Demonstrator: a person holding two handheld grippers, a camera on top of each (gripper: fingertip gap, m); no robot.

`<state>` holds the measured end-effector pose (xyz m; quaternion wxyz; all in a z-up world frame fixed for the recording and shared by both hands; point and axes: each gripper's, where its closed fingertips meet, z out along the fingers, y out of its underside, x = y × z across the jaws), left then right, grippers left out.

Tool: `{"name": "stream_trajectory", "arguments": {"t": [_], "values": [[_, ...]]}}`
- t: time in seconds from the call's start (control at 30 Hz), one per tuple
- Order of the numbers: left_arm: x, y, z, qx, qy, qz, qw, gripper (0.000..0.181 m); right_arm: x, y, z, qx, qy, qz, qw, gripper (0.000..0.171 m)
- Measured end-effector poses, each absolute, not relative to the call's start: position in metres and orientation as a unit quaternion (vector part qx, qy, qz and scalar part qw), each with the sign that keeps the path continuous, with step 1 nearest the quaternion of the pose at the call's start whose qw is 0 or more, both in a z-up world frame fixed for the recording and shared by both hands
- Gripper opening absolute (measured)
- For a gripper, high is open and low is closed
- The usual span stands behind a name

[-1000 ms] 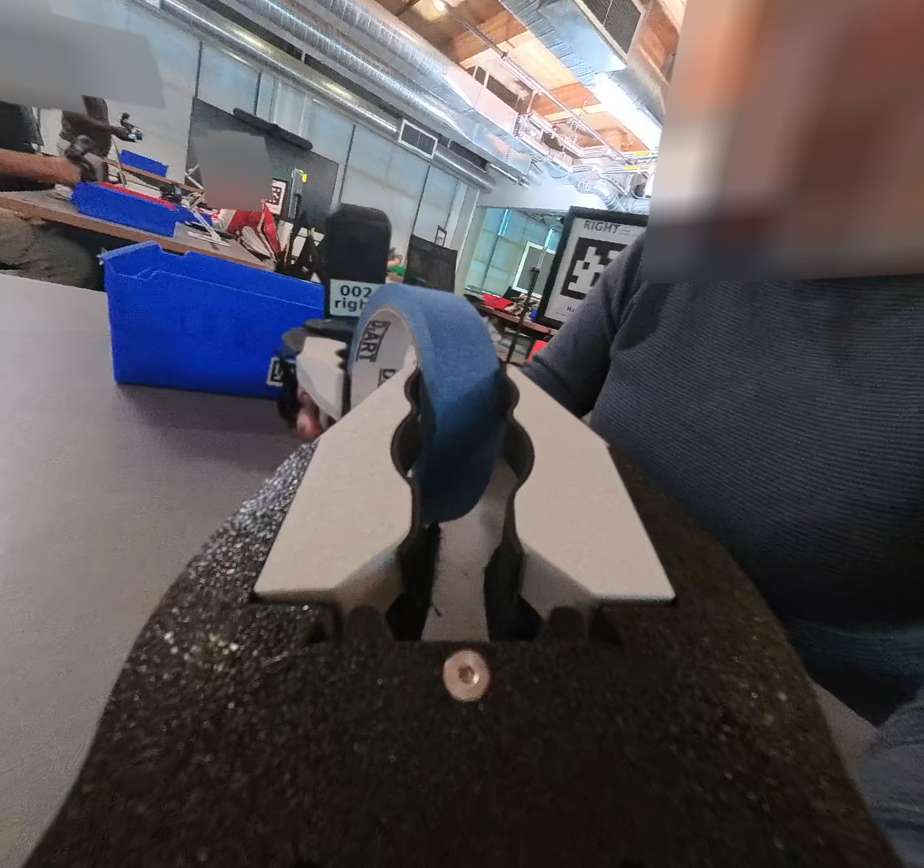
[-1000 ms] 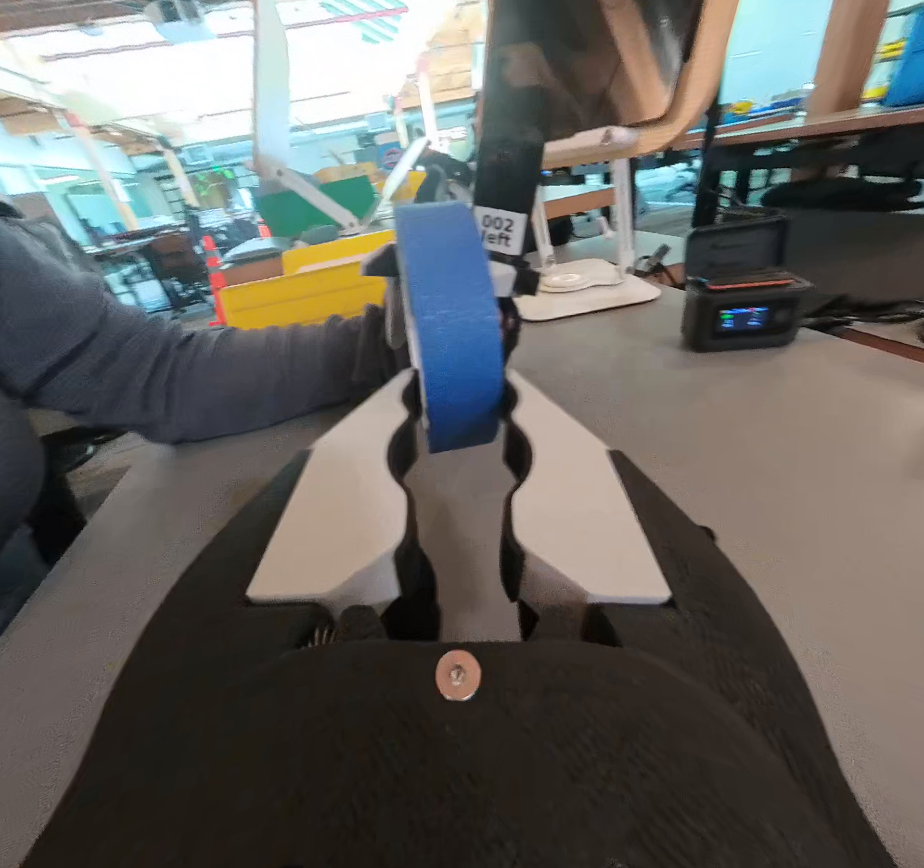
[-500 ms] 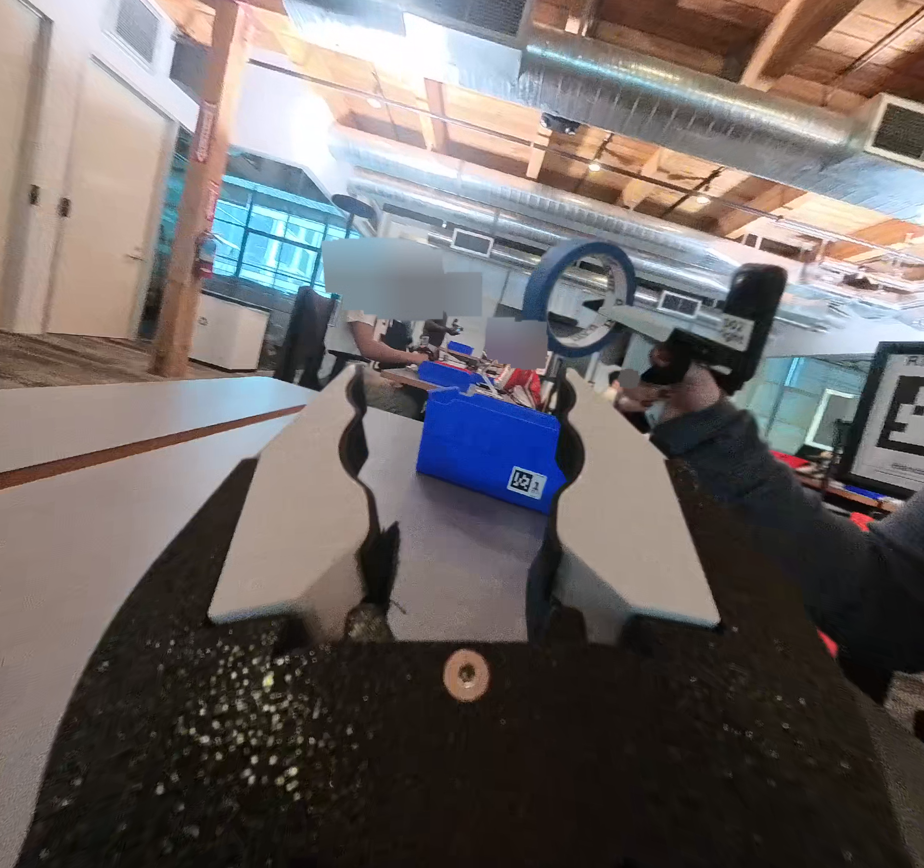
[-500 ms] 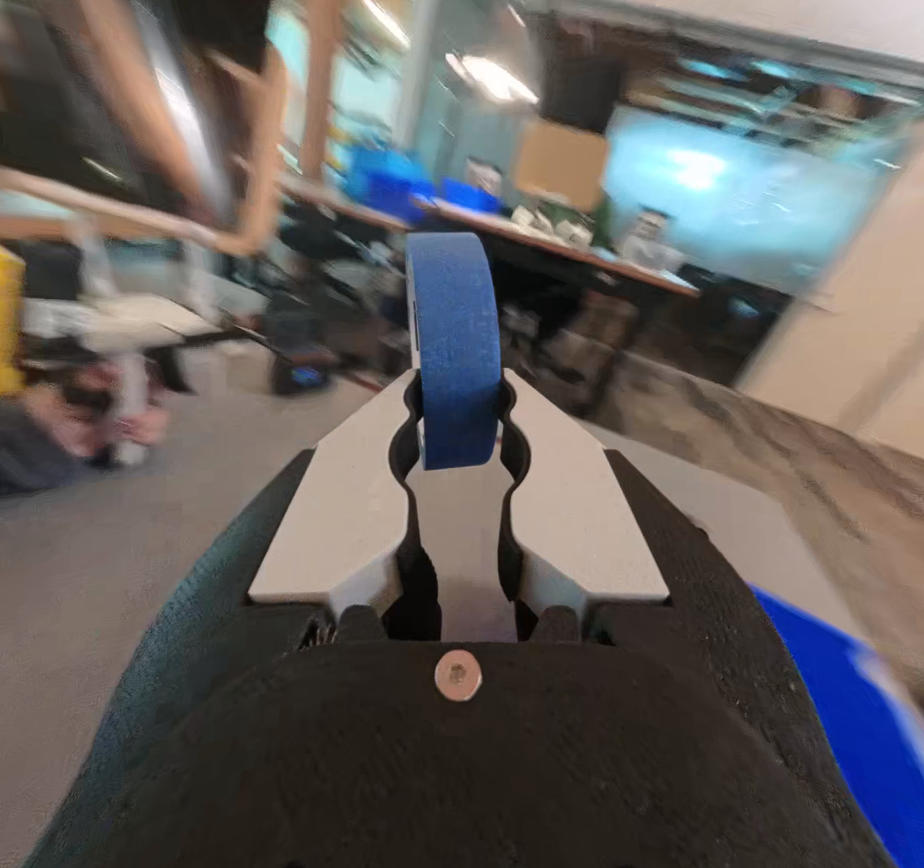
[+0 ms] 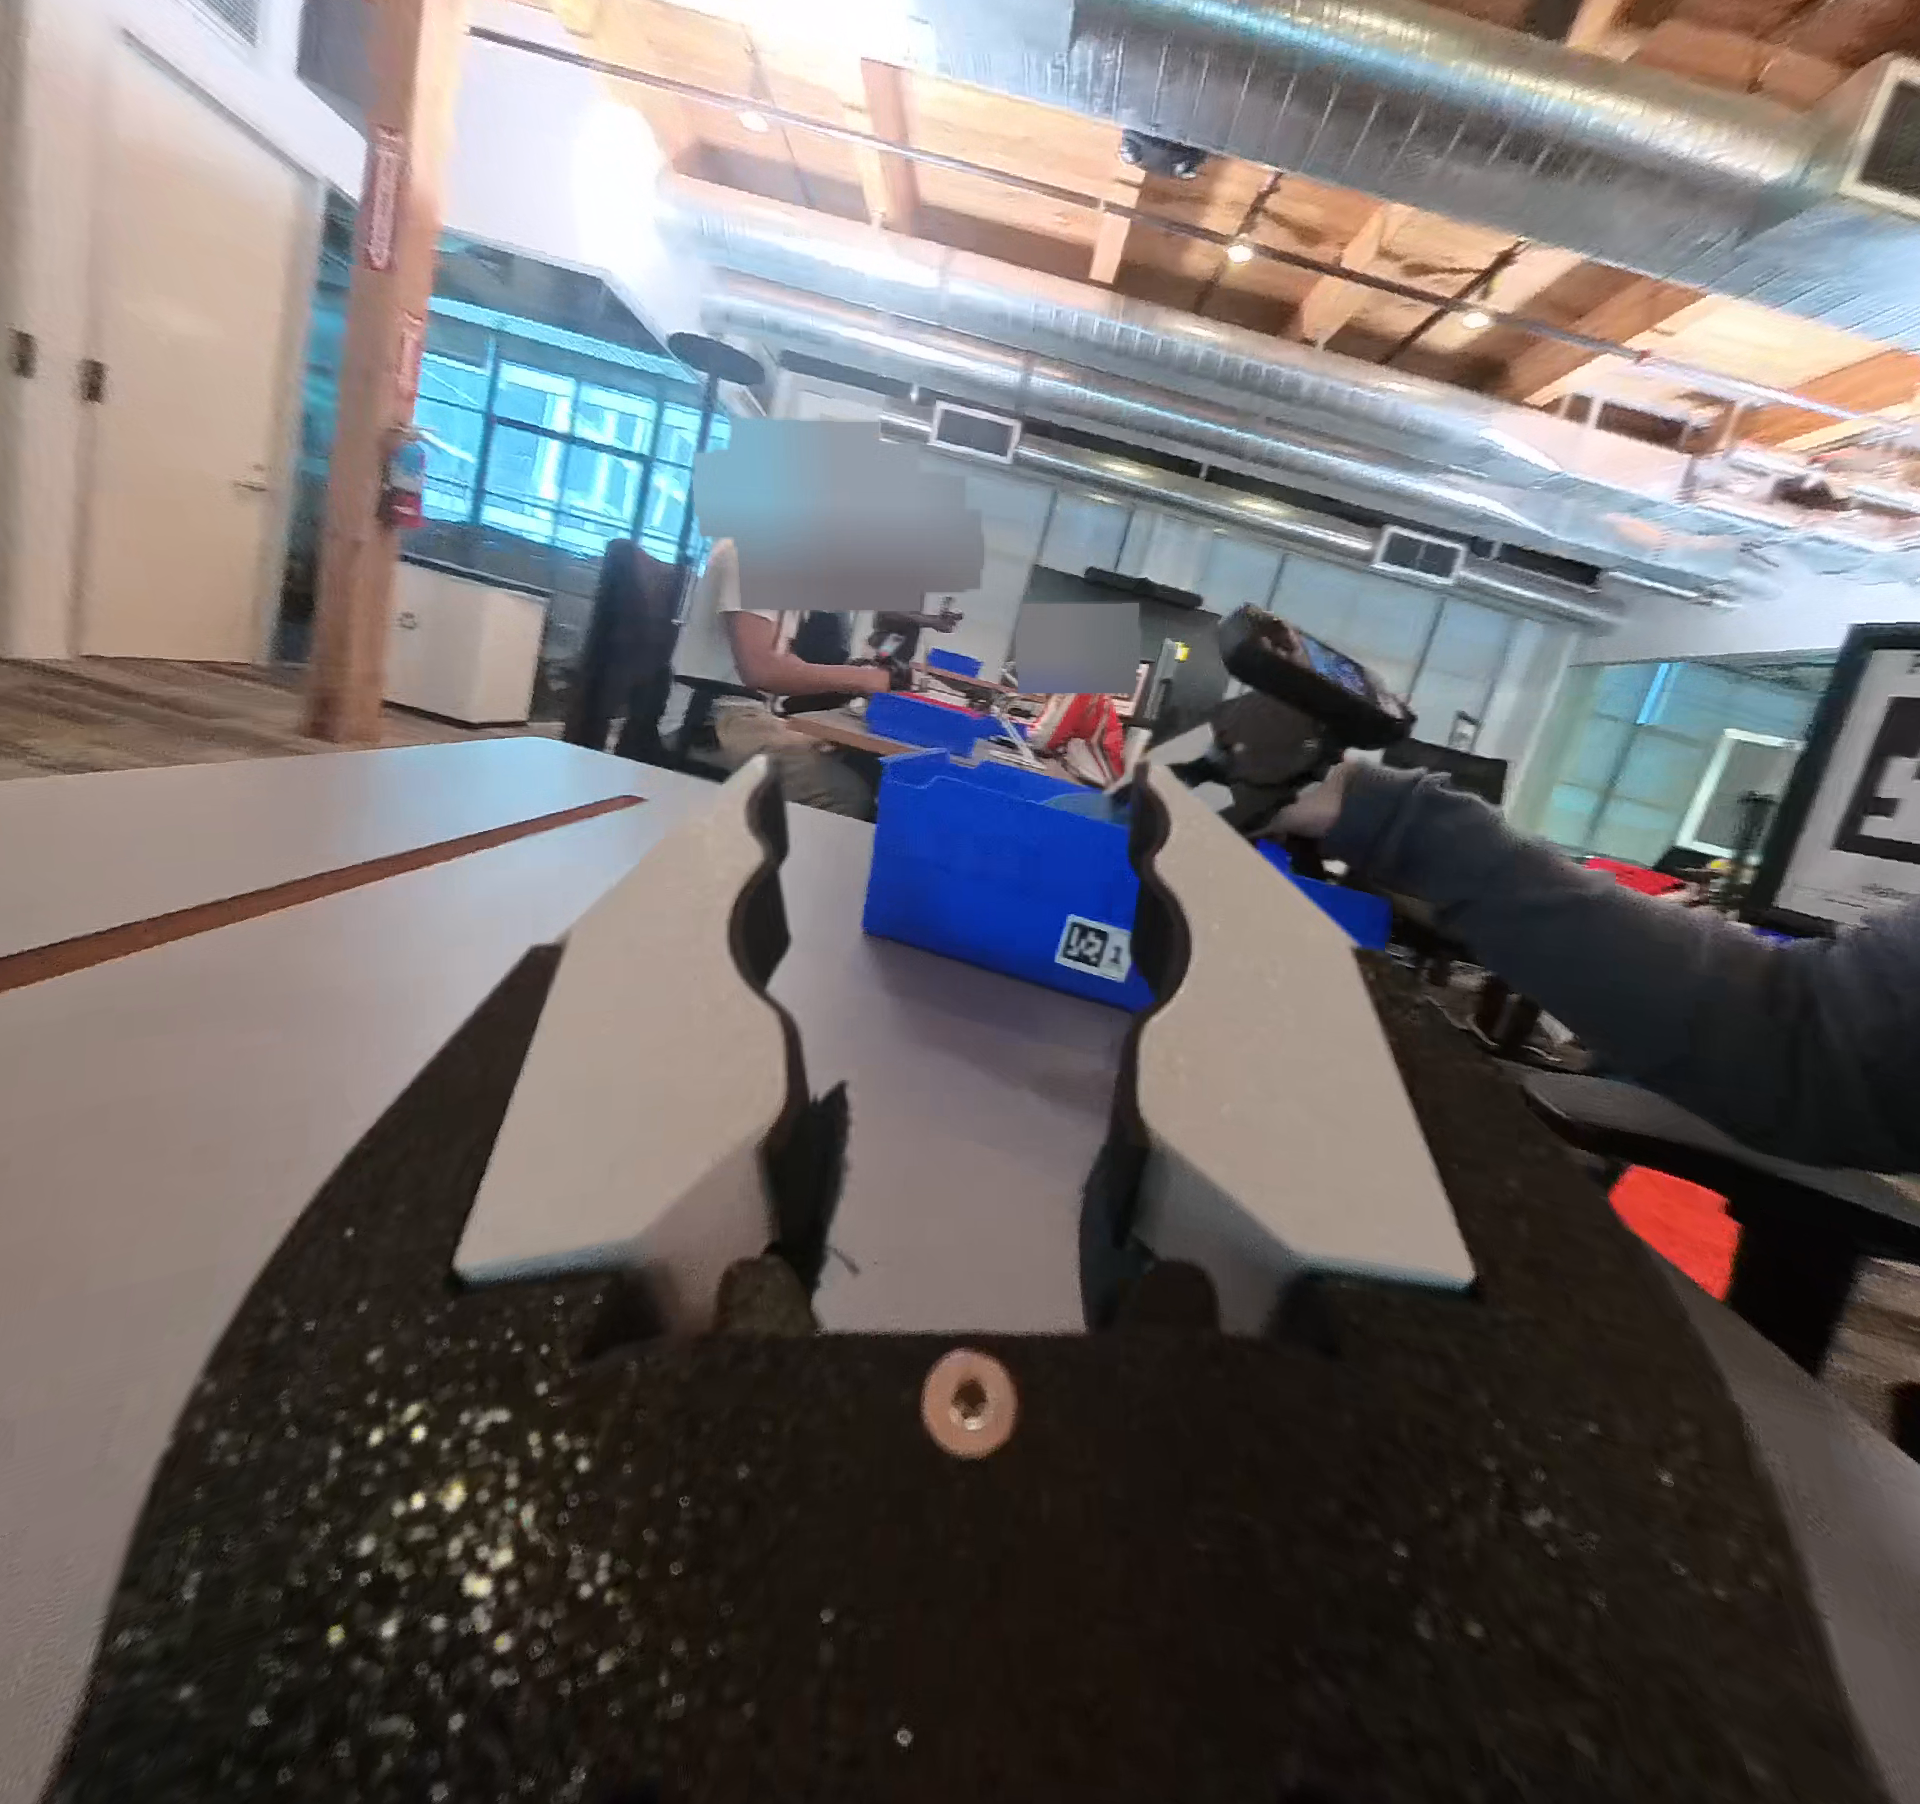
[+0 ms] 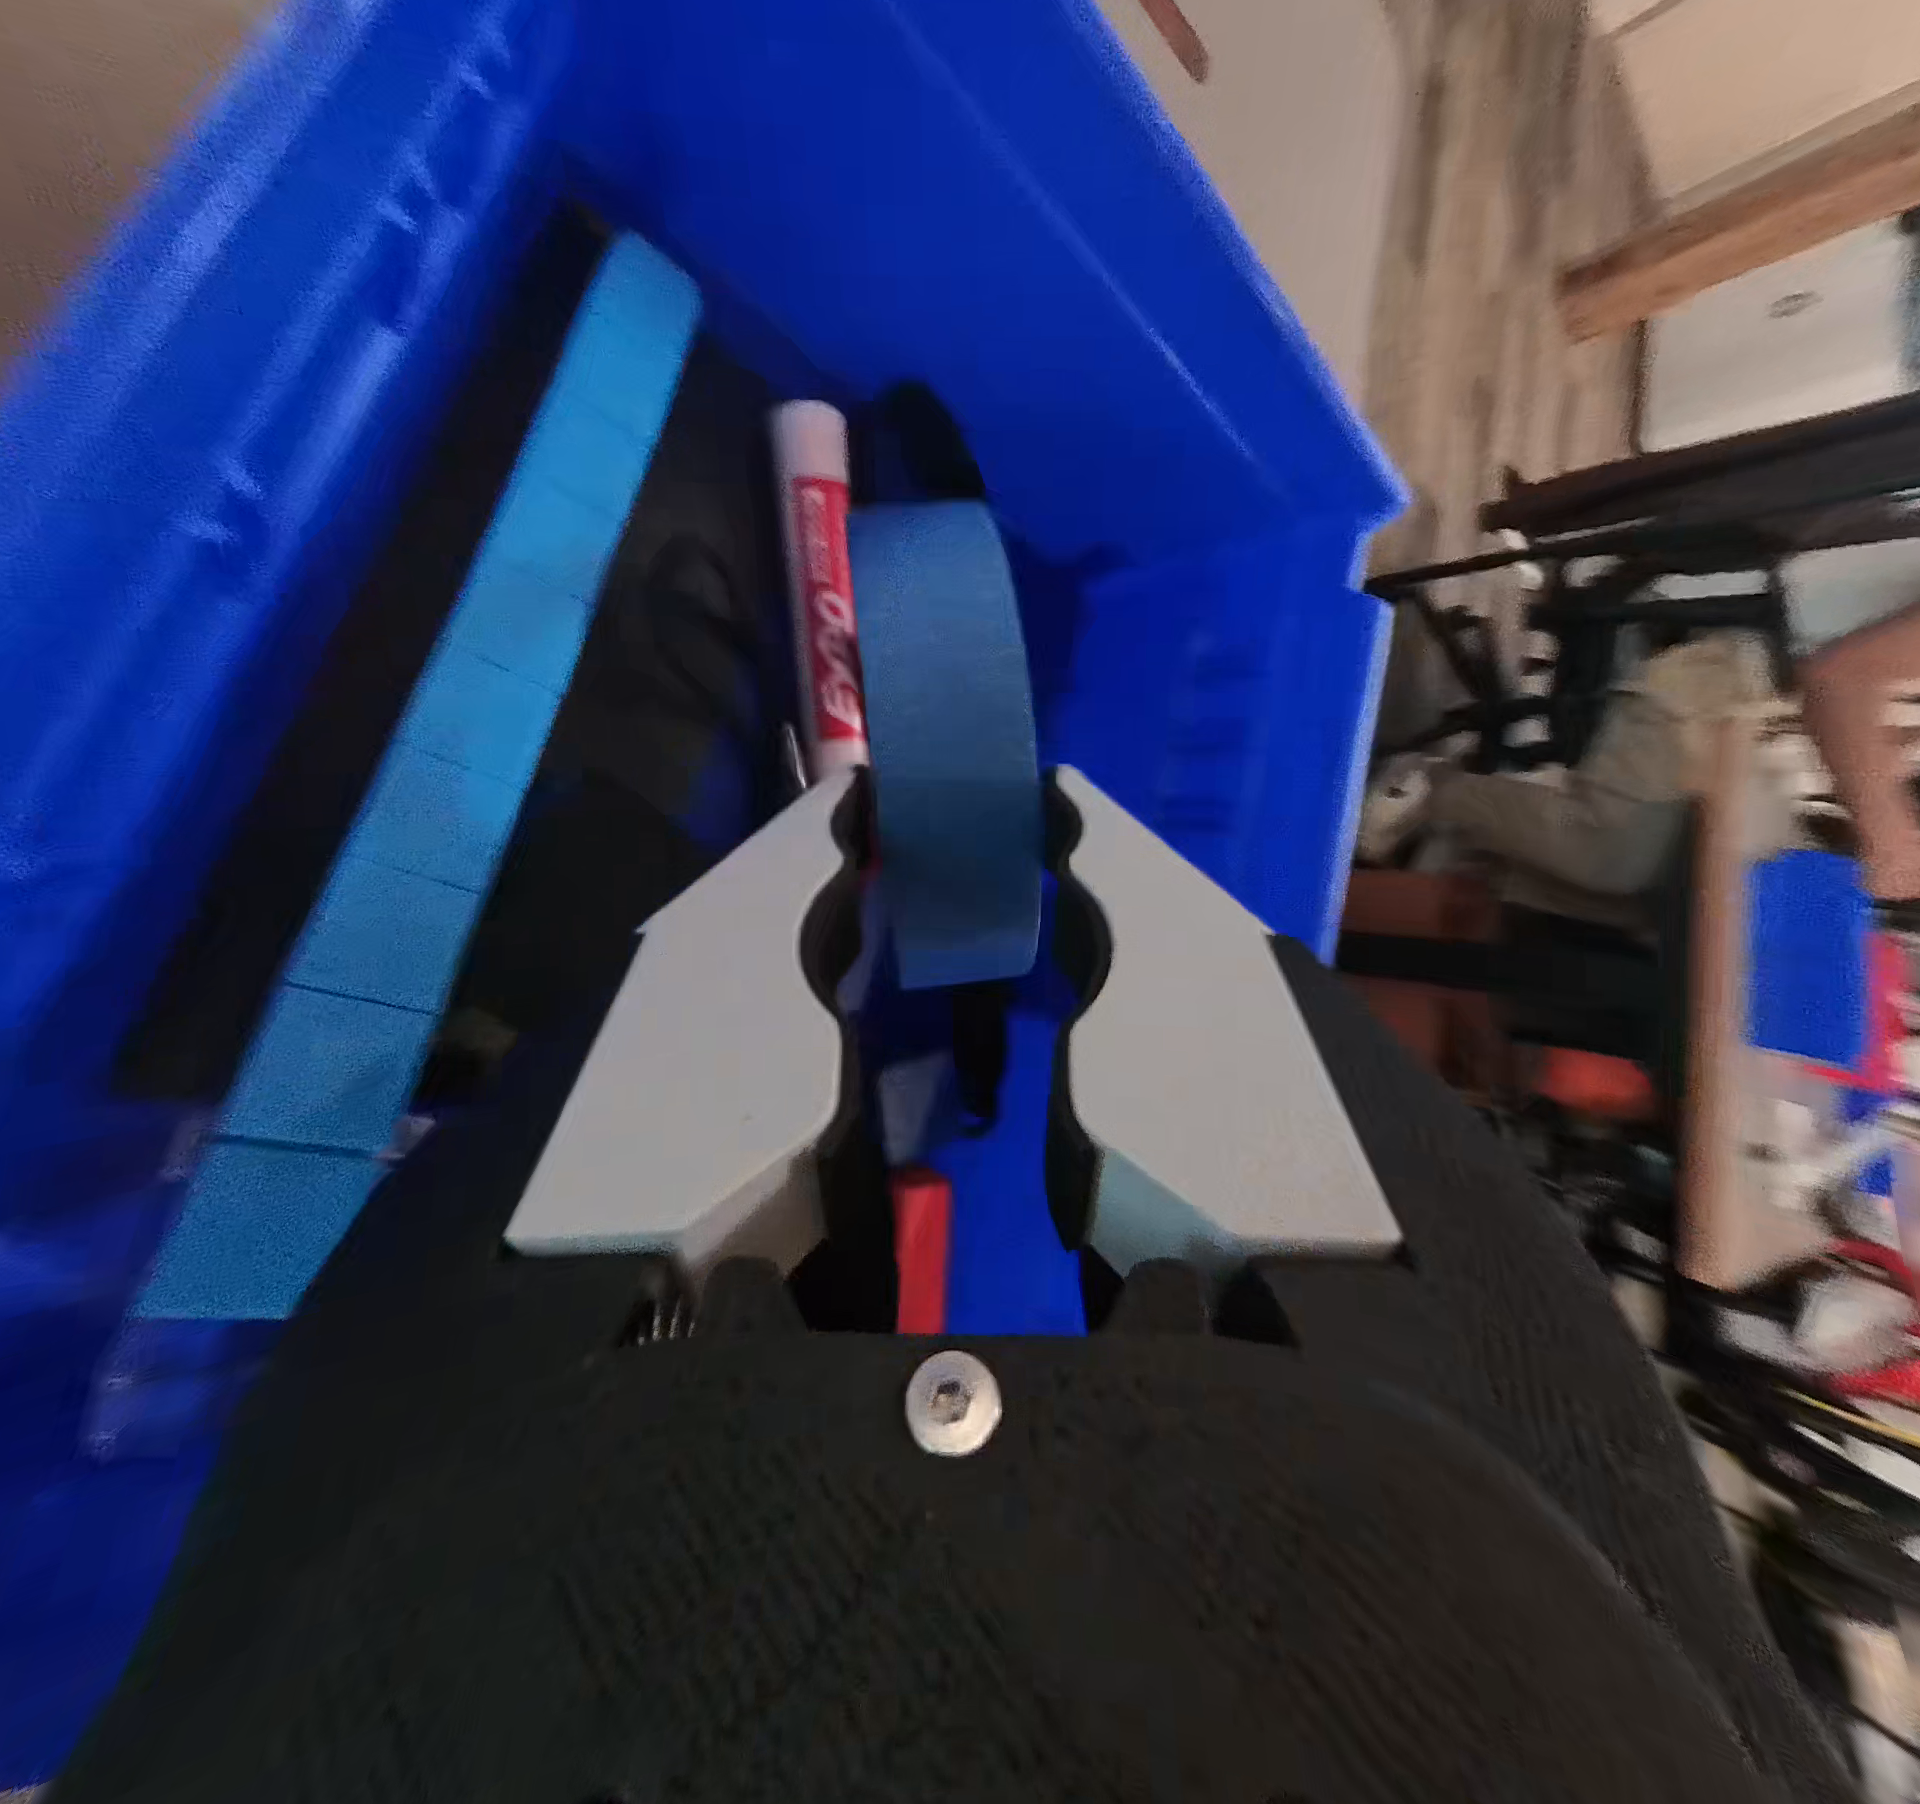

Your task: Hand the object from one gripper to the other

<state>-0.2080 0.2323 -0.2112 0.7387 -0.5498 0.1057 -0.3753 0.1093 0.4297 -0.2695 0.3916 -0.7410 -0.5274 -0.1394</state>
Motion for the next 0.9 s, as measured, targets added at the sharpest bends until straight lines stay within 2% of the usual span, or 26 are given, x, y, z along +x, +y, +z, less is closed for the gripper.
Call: {"name": "stream_trajectory", "arguments": {"t": [0.07, 0.23, 0.33, 0.37, 0.43, 0.5, 0.57, 0.67, 0.77, 0.9], "values": [[-0.207, 0.235, -0.214, -0.557, 0.107, -0.378, 0.731, 0.067, 0.097, 0.42, -0.267, -0.756, -0.512, -0.074, 0.401, 0.051], [-0.207, 0.239, -0.219, -0.573, 0.109, -0.362, 0.727, 0.07, 0.087, 0.405, -0.176, -0.734, -0.418, 0.021, 0.535, 0.058], [-0.211, 0.243, -0.219, -0.581, 0.106, -0.343, 0.731, 0.072, 0.043, 0.368, -0.105, -0.643, -0.375, 0.133, 0.654, 0.06], [-0.214, 0.245, -0.22, -0.585, 0.102, -0.331, 0.733, 0.072, 0.026, 0.356, -0.085, -0.6, -0.36, 0.165, 0.695, 0.065], [-0.218, 0.247, -0.22, -0.593, 0.101, -0.299, 0.74, 0.074, -0.001, 0.344, -0.065, -0.521, -0.32, 0.201, 0.765, 0.065], [-0.222, 0.248, -0.22, -0.601, 0.099, -0.268, 0.746, 0.074, -0.038, 0.338, -0.076, -0.488, -0.287, 0.263, 0.782, 0.065], [-0.227, 0.248, -0.22, -0.608, 0.096, -0.227, 0.754, 0.074, -0.085, 0.335, -0.113, -0.495, -0.285, 0.319, 0.756, 0.066], [-0.234, 0.249, -0.222, -0.618, 0.101, -0.168, 0.761, 0.072, -0.137, 0.332, -0.167, -0.491, -0.301, 0.315, 0.754, 0.067], [-0.244, 0.252, -0.223, -0.625, 0.086, -0.131, 0.765, 0.053, -0.156, 0.335, -0.203, -0.483, -0.32, 0.28, 0.765, 0.066], [-0.25, 0.254, -0.221, -0.624, 0.08, -0.082, 0.773, 0.054, -0.153, 0.332, -0.199, -0.462, -0.324, 0.32, 0.761, 0.065]]}}
